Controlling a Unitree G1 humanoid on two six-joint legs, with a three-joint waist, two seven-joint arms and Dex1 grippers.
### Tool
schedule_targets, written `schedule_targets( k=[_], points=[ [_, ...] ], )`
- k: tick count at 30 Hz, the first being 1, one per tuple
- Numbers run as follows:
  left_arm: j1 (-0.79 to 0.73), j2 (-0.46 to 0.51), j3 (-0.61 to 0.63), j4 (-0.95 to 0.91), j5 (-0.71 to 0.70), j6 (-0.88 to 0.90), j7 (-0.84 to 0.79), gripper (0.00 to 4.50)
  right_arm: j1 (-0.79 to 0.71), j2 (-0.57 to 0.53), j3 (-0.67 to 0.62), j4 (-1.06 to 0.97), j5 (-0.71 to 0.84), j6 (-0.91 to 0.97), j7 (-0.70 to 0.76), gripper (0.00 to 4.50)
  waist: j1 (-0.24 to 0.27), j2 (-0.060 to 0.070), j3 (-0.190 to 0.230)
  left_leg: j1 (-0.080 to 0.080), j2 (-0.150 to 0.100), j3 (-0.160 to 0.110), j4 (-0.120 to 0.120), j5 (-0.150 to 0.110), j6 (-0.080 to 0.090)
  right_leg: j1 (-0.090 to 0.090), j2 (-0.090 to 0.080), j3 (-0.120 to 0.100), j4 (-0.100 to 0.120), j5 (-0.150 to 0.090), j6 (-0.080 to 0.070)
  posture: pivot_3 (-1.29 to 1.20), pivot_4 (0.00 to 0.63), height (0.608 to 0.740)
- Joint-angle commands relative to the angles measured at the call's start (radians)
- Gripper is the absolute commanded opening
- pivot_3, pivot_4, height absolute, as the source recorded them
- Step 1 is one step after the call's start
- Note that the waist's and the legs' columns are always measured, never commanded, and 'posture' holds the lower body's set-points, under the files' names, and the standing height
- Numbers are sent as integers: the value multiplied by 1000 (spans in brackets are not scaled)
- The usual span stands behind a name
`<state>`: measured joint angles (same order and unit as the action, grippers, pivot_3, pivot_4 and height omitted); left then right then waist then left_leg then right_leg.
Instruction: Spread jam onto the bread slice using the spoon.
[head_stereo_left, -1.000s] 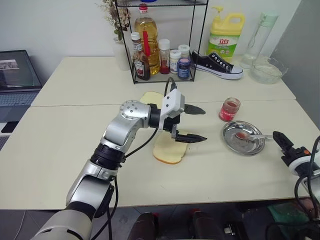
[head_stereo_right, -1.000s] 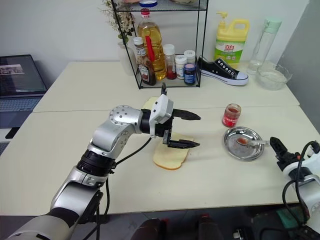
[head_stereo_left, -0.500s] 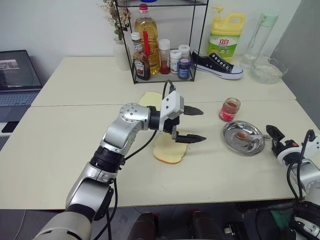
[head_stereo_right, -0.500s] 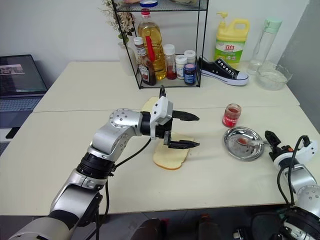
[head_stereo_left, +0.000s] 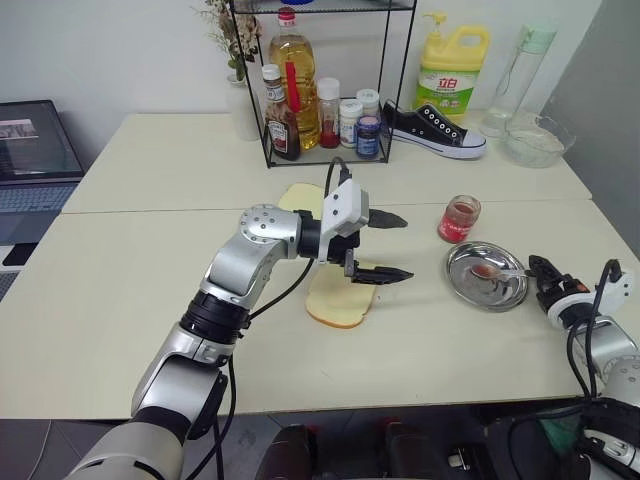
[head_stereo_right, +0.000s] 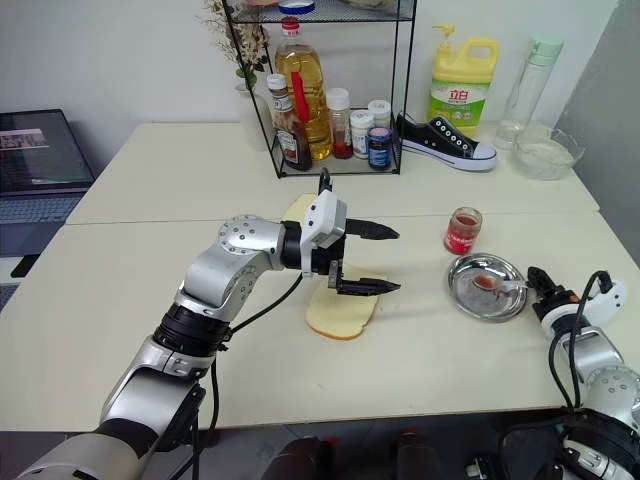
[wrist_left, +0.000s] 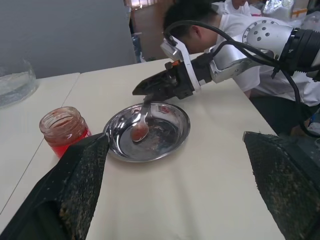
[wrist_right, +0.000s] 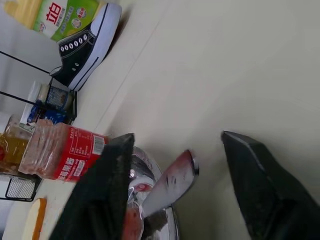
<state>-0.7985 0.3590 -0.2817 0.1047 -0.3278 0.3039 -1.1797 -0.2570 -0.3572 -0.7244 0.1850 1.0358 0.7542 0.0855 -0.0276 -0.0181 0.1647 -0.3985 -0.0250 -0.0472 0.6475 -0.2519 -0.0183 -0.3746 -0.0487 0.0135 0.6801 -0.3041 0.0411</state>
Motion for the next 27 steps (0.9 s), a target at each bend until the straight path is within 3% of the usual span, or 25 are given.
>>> schedule_targets(
  k=[1,4,5,14,21,27],
  points=[
    [-26,1,18,-30,0,0,3,4500,9,7,-3,-47,22,1,0,1311,0,0,0,0,0,0,0,0,0,0,0,0,0,0,0,0,150,740],
    [-30,-1,19,-22,3,-6,4,4500,11,15,0,-60,25,-1,-12,195,0,0,0,0,0,0,0,0,0,0,0,0,0,0,0,0,150,740],
    [-33,-2,20,-18,4,-8,4,4500,8,14,0,-57,27,-3,-13,28,0,0,0,0,0,0,0,0,0,1,0,0,0,0,0,0,150,740],
    [-42,0,34,10,8,-24,10,4500,-22,-22,-16,-106,96,12,-31,28,1,0,-1,0,0,0,0,0,0,1,0,0,0,0,0,0,150,740],
    [-47,26,65,66,28,-48,20,4500,-103,-174,-23,-220,217,102,-55,28,0,3,1,-1,0,0,0,0,0,-1,0,0,0,0,0,0,150,740],
    [-98,-9,79,181,63,-115,59,4500,-236,-265,69,-191,145,89,-32,28,1,3,1,-1,0,0,0,0,0,-1,0,0,-1,0,0,0,150,740]
  ],
)
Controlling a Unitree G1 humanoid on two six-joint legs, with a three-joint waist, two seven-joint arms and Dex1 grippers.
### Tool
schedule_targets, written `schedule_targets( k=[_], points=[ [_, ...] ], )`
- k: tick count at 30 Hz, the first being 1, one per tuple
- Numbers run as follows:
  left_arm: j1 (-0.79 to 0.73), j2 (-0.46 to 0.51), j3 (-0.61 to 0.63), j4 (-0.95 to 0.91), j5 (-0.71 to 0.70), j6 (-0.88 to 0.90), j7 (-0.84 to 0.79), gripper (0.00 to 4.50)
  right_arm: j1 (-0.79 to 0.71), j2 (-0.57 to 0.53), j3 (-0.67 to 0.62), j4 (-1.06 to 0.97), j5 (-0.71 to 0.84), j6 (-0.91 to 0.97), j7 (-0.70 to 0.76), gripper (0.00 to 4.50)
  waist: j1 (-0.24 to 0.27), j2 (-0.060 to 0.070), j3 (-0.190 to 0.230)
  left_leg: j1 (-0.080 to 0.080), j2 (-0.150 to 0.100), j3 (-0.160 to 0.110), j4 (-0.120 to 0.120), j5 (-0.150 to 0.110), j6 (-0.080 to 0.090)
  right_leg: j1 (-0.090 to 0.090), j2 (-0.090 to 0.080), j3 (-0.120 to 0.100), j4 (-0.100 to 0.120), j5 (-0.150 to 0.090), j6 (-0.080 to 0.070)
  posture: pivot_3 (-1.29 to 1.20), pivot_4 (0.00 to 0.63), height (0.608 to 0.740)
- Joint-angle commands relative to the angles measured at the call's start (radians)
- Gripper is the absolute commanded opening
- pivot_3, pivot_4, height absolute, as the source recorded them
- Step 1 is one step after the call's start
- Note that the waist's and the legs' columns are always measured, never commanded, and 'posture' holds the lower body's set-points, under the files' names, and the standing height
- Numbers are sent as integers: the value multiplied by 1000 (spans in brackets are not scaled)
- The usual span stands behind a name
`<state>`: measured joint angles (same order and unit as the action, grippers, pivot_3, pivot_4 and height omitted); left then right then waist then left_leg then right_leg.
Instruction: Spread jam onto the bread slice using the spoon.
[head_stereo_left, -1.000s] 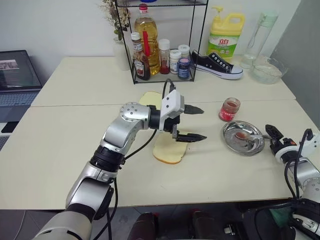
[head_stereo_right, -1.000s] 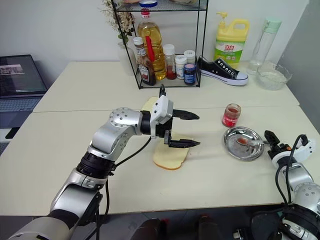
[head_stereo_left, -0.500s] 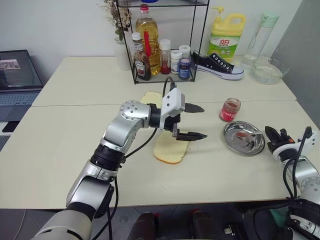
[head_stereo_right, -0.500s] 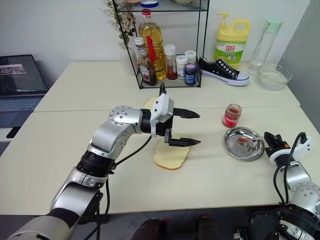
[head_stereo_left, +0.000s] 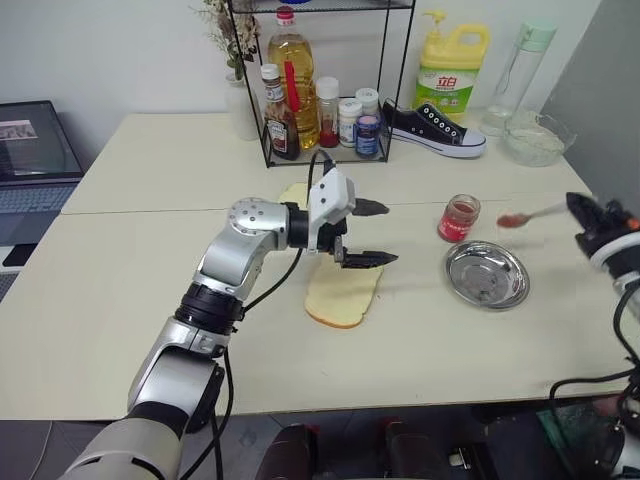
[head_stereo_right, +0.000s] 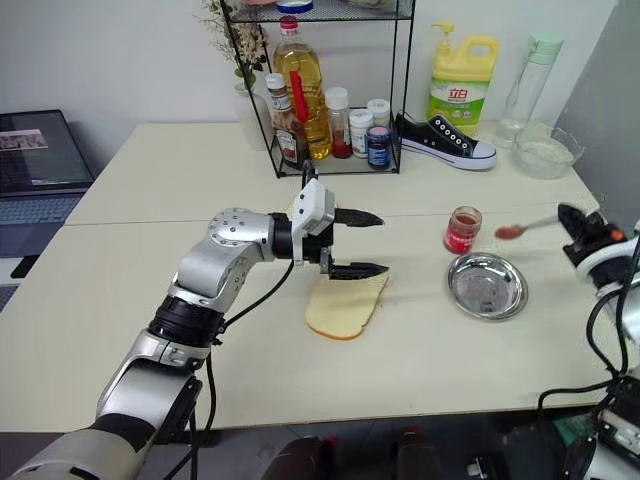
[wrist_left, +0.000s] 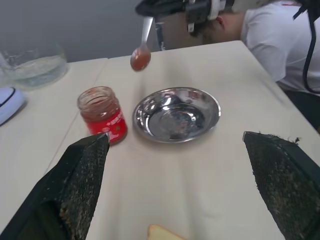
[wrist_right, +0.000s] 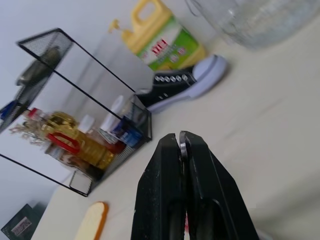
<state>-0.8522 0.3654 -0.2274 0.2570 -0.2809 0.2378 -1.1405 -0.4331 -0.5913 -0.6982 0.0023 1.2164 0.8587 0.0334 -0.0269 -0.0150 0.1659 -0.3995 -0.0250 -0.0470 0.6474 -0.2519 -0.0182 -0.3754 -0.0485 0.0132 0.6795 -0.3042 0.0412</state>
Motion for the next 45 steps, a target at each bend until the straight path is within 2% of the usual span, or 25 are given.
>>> schedule_targets(
  k=[1,6,13,32,40,45],
  points=[
    [-61,-25,24,63,26,-67,25,4500,-110,-46,99,5,-87,-29,40,28,-1,0,0,0,0,0,0,0,0,0,0,0,0,0,0,0,150,740],
    [-97,-49,22,144,51,-121,23,4500,-226,-79,264,62,-274,-79,130,28,-2,0,0,-1,0,1,-1,0,0,-2,0,0,0,0,0,0,150,740],
    [-86,-53,24,130,55,-122,25,4500,-277,-84,369,131,-443,-129,229,28,0,0,0,-5,-1,2,1,0,0,-6,-1,1,0,0,0,0,150,740],
    [-66,-34,29,72,48,-86,32,4500,-348,-44,501,268,-726,-245,395,28,-2,0,0,-5,0,1,1,0,0,-6,-1,0,1,0,0,0,150,740],
    [-61,-30,29,53,47,-76,32,4500,-358,-14,498,293,-756,-249,412,28,-2,0,0,-5,0,1,1,0,0,-6,-1,1,1,0,0,0,150,740],
    [-57,-29,29,45,47,-71,33,4500,-364,7,450,294,-734,-212,388,28,-2,0,0,-5,0,1,1,0,0,-6,-1,0,1,0,0,0,150,740]
  ],
)
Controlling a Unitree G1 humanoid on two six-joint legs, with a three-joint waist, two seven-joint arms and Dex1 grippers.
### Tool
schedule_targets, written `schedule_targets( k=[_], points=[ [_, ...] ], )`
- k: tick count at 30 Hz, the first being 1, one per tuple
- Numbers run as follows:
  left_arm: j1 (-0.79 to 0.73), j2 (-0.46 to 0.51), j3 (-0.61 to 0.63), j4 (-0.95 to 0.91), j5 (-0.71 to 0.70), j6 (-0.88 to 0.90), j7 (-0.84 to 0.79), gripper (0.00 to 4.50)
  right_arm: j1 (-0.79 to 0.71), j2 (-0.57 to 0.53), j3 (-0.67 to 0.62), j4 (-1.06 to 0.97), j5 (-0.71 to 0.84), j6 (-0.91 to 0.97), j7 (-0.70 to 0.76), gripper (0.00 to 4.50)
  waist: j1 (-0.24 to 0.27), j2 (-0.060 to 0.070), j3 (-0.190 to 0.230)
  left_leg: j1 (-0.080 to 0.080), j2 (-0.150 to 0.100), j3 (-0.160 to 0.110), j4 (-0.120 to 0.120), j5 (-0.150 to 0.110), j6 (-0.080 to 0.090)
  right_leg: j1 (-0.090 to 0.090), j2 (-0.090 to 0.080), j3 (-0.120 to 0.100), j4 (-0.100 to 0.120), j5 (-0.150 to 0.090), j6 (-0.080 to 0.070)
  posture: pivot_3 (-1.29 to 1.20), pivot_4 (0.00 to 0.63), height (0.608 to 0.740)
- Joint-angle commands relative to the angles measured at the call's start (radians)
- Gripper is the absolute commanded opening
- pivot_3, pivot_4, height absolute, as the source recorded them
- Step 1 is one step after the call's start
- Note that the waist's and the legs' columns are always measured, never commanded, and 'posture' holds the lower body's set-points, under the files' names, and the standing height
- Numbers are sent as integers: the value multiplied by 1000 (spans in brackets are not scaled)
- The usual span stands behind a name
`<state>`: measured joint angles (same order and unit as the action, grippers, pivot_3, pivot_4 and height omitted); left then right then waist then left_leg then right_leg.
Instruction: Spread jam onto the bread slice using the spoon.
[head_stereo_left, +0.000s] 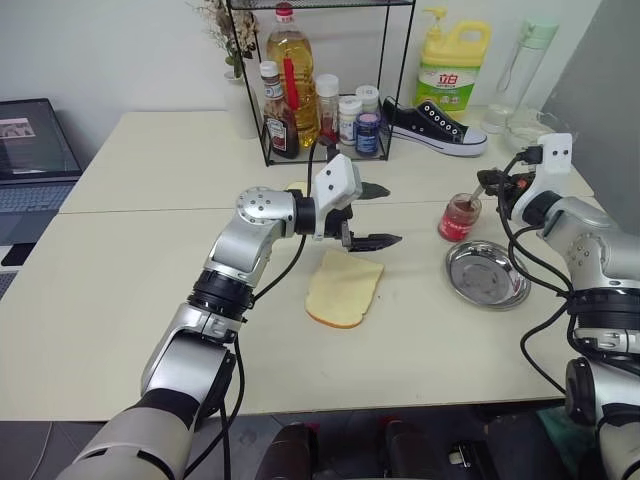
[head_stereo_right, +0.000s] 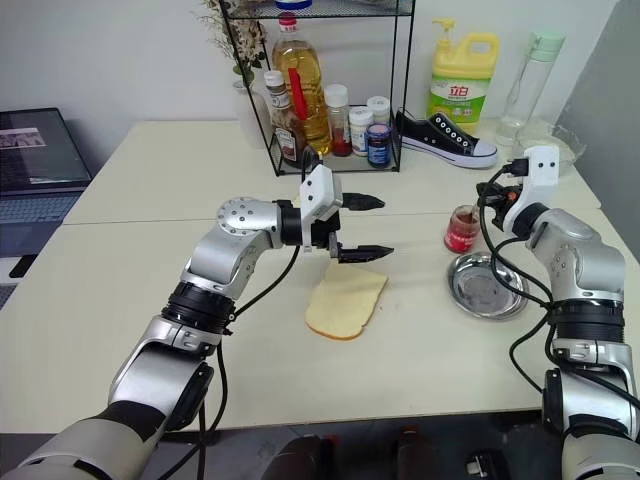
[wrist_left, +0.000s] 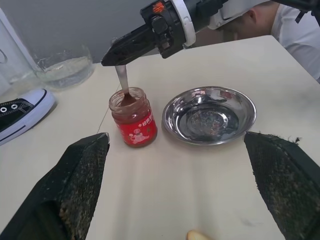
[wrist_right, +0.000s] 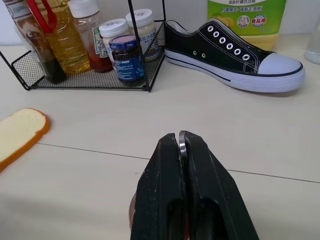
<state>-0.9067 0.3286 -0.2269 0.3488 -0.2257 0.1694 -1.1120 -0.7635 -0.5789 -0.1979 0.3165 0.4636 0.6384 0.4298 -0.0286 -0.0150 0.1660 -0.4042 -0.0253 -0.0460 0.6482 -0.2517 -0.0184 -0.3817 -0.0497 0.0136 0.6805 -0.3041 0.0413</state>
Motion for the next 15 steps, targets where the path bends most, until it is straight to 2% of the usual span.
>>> schedule_targets(
  k=[1,15],
  points=[
    [-2,8,29,-48,-9,-2,5,4500,-31,-2,-58,-23,23,18,-9,28,0,0,0,0,0,0,0,0,0,0,0,0,0,0,0,0,150,740],
    [-10,5,29,-35,-10,-6,1,4500,-76,85,-317,1,198,191,-187,28,0,0,0,0,0,0,0,0,0,0,-2,0,0,0,0,0,150,740]
  ],
)
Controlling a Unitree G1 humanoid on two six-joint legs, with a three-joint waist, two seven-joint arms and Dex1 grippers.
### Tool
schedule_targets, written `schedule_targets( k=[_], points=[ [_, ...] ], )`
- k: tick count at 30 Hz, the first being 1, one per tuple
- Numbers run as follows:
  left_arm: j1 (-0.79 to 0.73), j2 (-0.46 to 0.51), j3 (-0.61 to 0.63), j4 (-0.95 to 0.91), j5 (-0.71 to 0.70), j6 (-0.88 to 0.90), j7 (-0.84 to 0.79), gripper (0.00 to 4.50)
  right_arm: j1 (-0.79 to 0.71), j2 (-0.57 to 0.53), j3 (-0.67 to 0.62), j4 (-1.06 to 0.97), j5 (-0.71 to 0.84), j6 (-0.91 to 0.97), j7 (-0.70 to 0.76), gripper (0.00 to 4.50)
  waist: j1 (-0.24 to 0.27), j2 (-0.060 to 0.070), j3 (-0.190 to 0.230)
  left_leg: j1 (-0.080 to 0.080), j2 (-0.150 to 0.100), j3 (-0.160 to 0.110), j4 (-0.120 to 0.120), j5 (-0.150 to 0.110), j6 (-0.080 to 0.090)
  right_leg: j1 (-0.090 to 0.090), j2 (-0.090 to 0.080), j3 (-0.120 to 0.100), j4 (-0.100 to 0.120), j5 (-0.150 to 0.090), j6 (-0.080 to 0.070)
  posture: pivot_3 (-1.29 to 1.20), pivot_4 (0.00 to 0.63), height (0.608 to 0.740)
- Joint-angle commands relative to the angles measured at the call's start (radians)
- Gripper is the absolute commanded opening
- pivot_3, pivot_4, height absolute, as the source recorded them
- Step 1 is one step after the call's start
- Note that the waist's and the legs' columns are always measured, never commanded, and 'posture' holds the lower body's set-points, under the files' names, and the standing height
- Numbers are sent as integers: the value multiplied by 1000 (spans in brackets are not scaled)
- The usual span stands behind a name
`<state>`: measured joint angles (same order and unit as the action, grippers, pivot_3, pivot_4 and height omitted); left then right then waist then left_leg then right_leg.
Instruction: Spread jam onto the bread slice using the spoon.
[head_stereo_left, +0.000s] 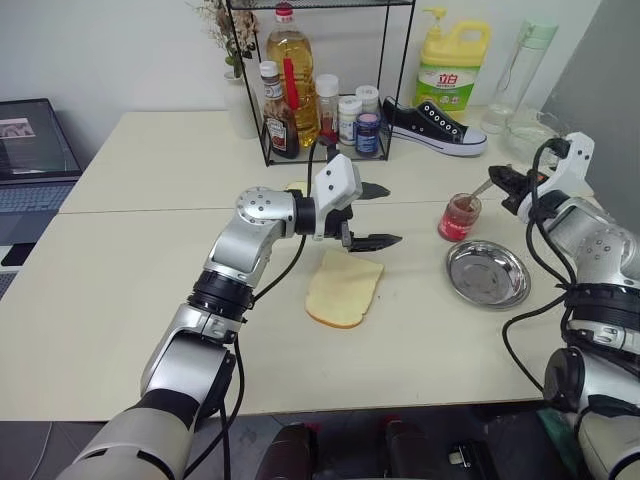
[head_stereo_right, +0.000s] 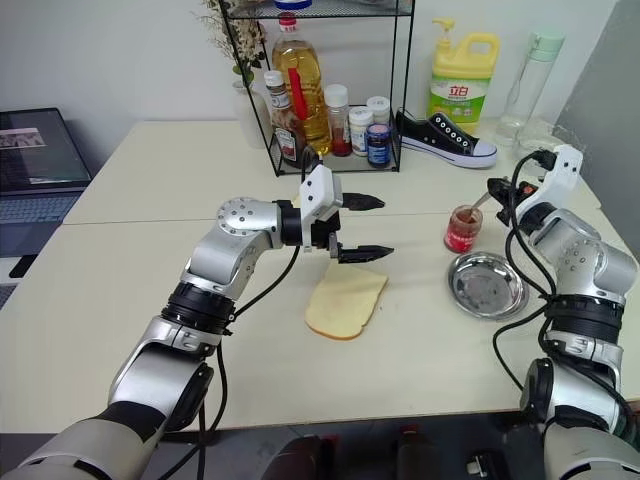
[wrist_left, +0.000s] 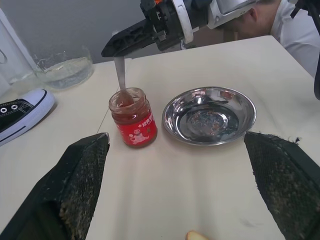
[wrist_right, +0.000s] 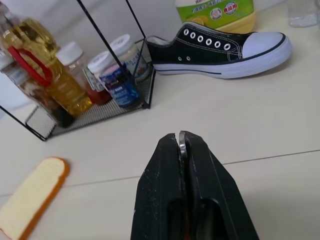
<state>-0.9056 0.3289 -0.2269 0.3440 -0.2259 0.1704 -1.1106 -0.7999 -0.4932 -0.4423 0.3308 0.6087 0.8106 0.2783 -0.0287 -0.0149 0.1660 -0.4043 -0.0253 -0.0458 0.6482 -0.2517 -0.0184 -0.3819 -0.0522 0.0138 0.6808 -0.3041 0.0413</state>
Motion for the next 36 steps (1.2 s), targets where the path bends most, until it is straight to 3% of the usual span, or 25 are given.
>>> schedule_targets(
  k=[1,16,36],
  points=[
    [-13,4,29,-28,-10,-8,-1,4500,-44,1,-91,-6,63,25,-50,28,0,0,0,0,0,0,0,0,0,0,0,0,0,0,0,0,150,740],
    [-36,3,45,12,-13,-22,-6,4500,-77,28,-290,5,224,57,-228,28,0,0,0,0,0,1,0,0,0,0,0,1,0,0,0,0,150,740],
    [-40,33,84,30,-15,-16,-26,4500,-50,85,-347,-187,490,86,-373,28,-1,0,0,0,0,1,-1,0,0,0,0,1,0,0,0,0,150,740]
  ],
)
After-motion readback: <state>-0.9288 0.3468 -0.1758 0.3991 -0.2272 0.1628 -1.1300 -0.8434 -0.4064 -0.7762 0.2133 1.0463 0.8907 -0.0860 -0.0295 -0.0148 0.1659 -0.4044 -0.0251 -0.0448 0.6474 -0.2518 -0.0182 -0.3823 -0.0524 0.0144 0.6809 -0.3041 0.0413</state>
